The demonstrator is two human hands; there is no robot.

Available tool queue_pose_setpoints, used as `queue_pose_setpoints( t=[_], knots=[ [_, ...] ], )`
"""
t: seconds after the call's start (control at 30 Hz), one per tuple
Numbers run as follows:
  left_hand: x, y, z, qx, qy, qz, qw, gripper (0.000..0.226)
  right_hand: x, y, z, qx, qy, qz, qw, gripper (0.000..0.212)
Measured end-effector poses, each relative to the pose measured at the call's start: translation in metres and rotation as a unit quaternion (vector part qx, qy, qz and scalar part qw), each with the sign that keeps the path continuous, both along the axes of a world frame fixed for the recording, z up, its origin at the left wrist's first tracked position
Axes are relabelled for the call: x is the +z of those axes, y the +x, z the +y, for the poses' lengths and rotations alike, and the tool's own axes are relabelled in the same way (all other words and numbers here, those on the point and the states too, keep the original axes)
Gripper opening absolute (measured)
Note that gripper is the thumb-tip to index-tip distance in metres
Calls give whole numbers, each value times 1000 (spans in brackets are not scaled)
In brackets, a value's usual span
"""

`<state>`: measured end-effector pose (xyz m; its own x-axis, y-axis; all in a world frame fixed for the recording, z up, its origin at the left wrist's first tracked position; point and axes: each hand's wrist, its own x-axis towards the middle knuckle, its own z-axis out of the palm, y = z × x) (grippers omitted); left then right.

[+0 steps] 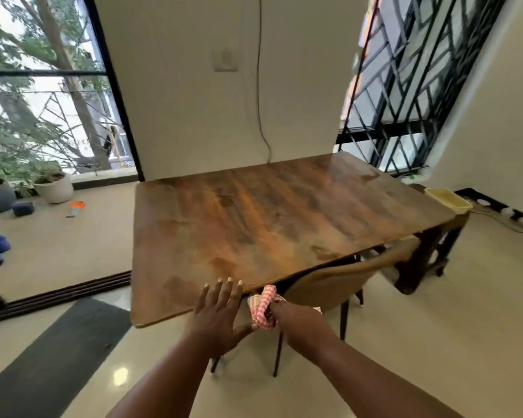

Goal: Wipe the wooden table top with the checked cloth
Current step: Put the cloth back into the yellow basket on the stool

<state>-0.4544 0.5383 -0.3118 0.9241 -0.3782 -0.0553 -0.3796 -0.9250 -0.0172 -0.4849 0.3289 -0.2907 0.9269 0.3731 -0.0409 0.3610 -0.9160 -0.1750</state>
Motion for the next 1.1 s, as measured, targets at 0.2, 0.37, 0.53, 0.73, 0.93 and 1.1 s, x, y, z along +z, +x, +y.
queue_pose_setpoints(
  t=[0.2,0.37,0.53,0.73,0.93,1.1],
  knots=[
    [-9,-51,-113,-24,-2,19,1000,94,-16,-49,-109,-11,3,-4,1000,47],
    [-8,-72,-181,-72,15,15,997,95,-24,-83,-169,-39,11,5,999,44],
    [-13,-61,-234,-115,45,12,992,96,-24,-94,-217,-71,-6,11,997,44],
    [-30,-44,-292,-170,24,35,985,102,-24,-92,-267,-97,-25,9,995,43],
    [-22,-7,-355,-273,41,32,961,95,-25,-76,-316,-151,-72,25,986,45],
    [-8,14,-414,-322,49,37,945,93,-18,-66,-358,-204,-74,27,976,48]
  ],
)
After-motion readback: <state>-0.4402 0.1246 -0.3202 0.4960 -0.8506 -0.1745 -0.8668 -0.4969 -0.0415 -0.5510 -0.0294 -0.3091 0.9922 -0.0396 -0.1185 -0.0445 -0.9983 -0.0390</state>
